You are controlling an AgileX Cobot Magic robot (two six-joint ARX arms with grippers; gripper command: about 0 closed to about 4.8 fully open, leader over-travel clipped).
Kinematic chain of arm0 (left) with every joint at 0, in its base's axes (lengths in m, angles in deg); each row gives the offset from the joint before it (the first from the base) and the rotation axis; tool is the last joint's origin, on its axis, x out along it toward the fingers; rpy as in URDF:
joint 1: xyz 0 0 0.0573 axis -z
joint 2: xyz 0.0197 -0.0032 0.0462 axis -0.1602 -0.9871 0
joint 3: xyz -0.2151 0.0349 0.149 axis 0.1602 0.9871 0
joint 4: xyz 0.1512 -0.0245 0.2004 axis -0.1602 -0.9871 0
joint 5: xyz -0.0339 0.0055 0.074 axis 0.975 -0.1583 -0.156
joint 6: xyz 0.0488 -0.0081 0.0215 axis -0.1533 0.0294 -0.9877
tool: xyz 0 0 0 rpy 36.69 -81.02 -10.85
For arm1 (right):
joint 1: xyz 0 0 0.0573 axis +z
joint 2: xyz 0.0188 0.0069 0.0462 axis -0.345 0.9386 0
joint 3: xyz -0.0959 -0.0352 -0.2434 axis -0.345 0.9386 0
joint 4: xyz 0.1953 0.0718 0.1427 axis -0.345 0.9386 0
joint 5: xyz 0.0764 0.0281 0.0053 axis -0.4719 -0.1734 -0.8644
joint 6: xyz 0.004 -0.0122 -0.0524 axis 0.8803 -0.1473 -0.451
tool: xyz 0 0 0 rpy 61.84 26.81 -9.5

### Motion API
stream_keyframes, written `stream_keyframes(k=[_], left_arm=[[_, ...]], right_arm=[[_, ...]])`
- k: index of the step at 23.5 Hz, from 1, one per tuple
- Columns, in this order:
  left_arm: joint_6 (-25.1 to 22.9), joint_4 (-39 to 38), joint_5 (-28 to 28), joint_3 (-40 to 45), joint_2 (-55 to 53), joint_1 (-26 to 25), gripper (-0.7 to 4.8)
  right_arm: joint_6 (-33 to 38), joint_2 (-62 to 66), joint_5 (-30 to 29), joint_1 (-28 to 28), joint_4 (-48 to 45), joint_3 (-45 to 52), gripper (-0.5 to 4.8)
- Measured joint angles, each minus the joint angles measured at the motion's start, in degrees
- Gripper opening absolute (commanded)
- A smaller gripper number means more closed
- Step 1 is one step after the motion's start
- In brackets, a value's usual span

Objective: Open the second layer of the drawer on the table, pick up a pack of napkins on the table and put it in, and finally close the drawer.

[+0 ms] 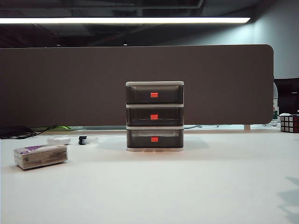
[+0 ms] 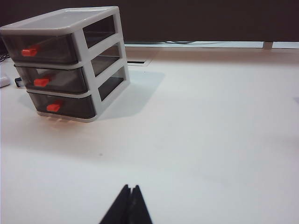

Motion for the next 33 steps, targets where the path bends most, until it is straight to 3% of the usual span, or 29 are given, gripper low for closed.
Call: stream_keyframes(k=[12,15,18,21,27,33], left_arm=[[0.09,0.00,1.01,0.00,0.00,0.00,0.26],[5.60,-0.02,10.19,0.00,0.00,0.09,0.25],[14.40,-0.98,22.16,0.00,0.00,1.99,0.26],[17.84,-2.08,25.68,0.00,0.00,5.16,0.26],[20.63,-1.90,23.19,0.00,0.00,17.57,0.27],[20.70,0.70,15.87,0.00,0.02,27.41,0.25]], right_arm=[[0.02,0.00,0.00,0.00,-0.09,0.00,-0.04],[1.97,0.00,-2.58,0.00,-0.09,0.00,-0.04],[6.73,0.00,-12.37,0.02,-0.09,0.00,-0.04],[7.87,0.00,-18.82,0.37,-0.09,0.00,-0.05],[13.05,0.00,-22.64,0.37,-4.20,0.00,-0.05],[20.17,0.00,-22.80,0.37,-9.94,0.00,-0.05]])
